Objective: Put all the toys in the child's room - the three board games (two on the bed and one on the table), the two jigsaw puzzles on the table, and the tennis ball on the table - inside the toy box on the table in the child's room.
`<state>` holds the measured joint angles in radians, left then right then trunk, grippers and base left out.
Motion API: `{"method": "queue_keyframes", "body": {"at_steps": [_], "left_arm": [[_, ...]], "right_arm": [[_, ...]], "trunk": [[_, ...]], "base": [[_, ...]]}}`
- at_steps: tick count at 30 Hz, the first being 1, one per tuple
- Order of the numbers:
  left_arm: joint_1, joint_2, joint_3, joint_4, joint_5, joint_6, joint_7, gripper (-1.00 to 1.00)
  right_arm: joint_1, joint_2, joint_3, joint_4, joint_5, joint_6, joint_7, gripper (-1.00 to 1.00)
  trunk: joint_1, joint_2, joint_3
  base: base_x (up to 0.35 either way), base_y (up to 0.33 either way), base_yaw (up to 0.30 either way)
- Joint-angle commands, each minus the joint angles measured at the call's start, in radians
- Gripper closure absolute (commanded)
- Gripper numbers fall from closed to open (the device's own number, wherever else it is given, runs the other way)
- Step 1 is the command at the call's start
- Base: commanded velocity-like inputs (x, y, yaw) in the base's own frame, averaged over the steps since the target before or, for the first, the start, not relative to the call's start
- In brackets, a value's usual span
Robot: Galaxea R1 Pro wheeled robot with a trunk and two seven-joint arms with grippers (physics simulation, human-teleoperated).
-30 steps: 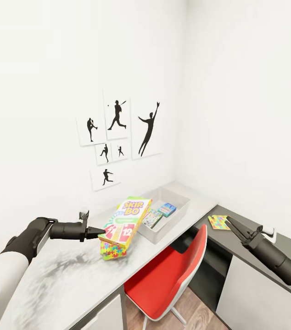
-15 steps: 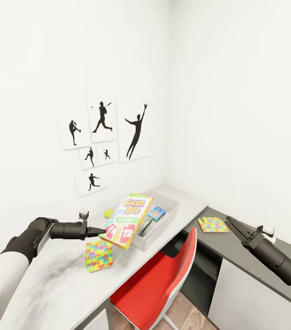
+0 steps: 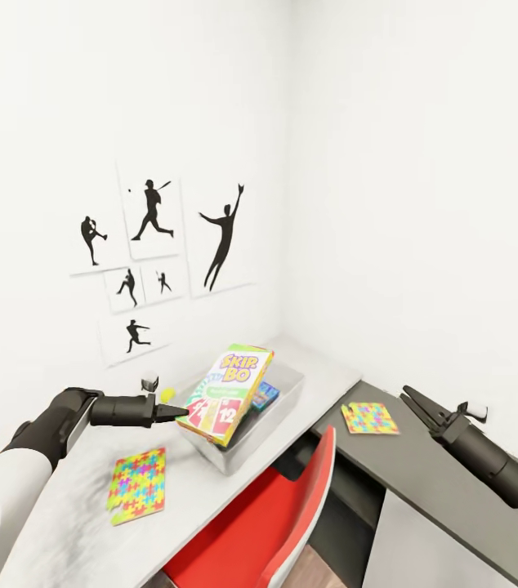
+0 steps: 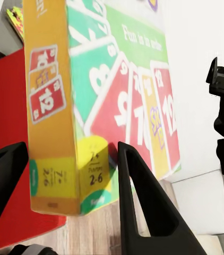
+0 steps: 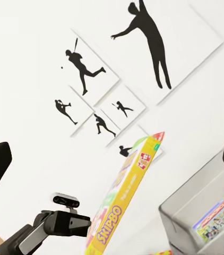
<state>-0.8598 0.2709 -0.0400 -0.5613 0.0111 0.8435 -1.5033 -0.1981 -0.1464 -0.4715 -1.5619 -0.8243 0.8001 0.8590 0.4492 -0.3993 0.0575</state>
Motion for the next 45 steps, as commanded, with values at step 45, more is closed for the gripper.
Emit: {"method": "queue_keyframes", "body": {"at_steps": [45], "left_arm": [[0.001,0.001,-0.003,0.0,0.004,0.002,-0.003,1.0]], "right_arm": [[0.0,0.001,-0.001,0.0,-0.003,0.005,0.004,-1.0]], "trunk": [[0.001,-0.001,0.001]], "base": [[0.157,-0.127,0.076]]}}
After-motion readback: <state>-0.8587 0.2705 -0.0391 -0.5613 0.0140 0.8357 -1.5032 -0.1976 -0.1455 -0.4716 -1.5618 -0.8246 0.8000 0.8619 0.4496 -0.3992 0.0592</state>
